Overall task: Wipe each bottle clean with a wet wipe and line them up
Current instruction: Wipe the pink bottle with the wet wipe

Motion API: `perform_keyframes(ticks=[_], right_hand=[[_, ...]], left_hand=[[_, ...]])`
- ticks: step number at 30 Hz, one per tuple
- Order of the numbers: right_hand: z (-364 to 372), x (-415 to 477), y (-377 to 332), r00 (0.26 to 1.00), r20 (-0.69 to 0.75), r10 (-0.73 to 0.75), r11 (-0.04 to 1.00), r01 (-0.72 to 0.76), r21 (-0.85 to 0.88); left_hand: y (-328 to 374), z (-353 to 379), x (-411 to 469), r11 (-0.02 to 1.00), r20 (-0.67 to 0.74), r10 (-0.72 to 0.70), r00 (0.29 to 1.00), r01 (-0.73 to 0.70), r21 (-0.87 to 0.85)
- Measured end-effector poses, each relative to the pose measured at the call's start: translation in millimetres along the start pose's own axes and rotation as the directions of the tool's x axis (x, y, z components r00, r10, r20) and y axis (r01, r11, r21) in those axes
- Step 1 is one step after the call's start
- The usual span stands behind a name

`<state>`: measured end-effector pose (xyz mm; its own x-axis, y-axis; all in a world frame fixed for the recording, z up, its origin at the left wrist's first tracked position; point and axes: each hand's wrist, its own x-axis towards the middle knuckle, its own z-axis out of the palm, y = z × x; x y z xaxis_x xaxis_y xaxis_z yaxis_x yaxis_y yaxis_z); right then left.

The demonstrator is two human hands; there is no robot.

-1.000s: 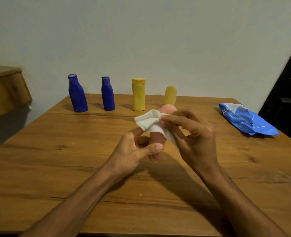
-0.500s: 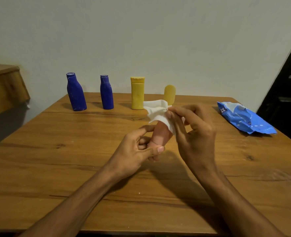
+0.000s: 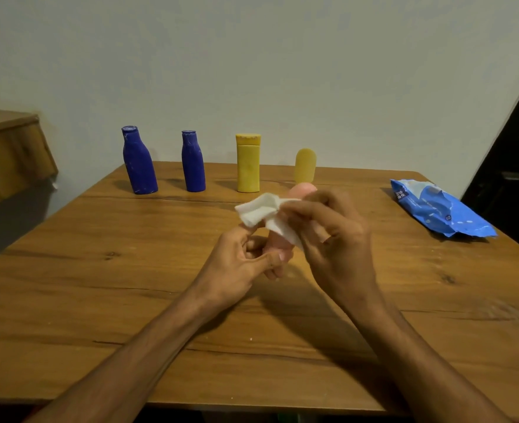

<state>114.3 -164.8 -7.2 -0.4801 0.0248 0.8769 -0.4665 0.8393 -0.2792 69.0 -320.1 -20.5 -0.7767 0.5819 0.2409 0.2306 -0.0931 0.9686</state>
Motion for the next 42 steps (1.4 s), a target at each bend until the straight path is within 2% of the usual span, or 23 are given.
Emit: perform_keyframes(ticks=[3,5,7,10,15,21,26,30,33,39,42], right_hand=[[3.9,-4.0,-3.4,0.984,0.120,-0.133,0.988,0.142,-0.064],[2.9,-3.5,-1.4,0.986,0.095,-0.140,0.984,0.150,-0.101],[0.4,-2.5,2.8,0.997,-0.003,-0.079,0.992,0.078,-0.097],[-3.3,0.0,7.4,0.995,-0.095,0.028,1.000,-0.027,0.004],[-8.0,2.8,8.6,0.999,-0.034,0.013,0.996,-0.010,0.093],[-9.9,7.8,5.8,0.971,-0.183,0.151,0.978,-0.120,0.169],[-10.6,8.9,8.6,0.986,-0.052,0.158,0.954,-0.139,0.266],[-14.2,11.6,10.1,0.964,-0.129,0.233,0.941,-0.190,0.280],[-15.2,13.7,11.4,0.943,-0.148,0.297,0.912,-0.235,0.335],[-6.9,3.7,5.8,0.988,0.045,0.145,0.949,-0.152,0.276],[-5.2,3.6,7.1,0.996,0.046,0.074,0.975,-0.082,0.205]], left_hand=[[2.2,-1.5,0.0,1.000,-0.027,0.007,1.000,-0.007,-0.015],[3.7,-0.9,0.2,0.998,-0.025,-0.002,1.000,0.000,-0.056],[4.8,0.1,0.3,0.992,0.014,-0.028,1.000,0.029,-0.125],[6.4,0.1,-0.2,0.988,0.078,-0.063,0.995,0.074,-0.134],[6.9,-0.9,1.1,0.971,0.069,-0.061,0.996,0.075,-0.228],[9.0,-5.6,-1.2,0.960,0.172,-0.090,0.981,0.132,-0.247],[7.1,-5.7,0.4,0.907,0.163,-0.067,0.984,0.128,-0.400],[6.5,-6.9,-1.0,0.927,0.245,-0.091,0.965,0.173,-0.333],[5.5,-5.7,-1.3,0.938,0.242,-0.099,0.965,0.171,-0.300],[3.5,-6.4,2.1,0.903,0.131,-0.061,0.989,0.111,-0.416],[3.6,-8.1,1.8,0.907,0.128,-0.076,0.989,0.122,-0.402]])
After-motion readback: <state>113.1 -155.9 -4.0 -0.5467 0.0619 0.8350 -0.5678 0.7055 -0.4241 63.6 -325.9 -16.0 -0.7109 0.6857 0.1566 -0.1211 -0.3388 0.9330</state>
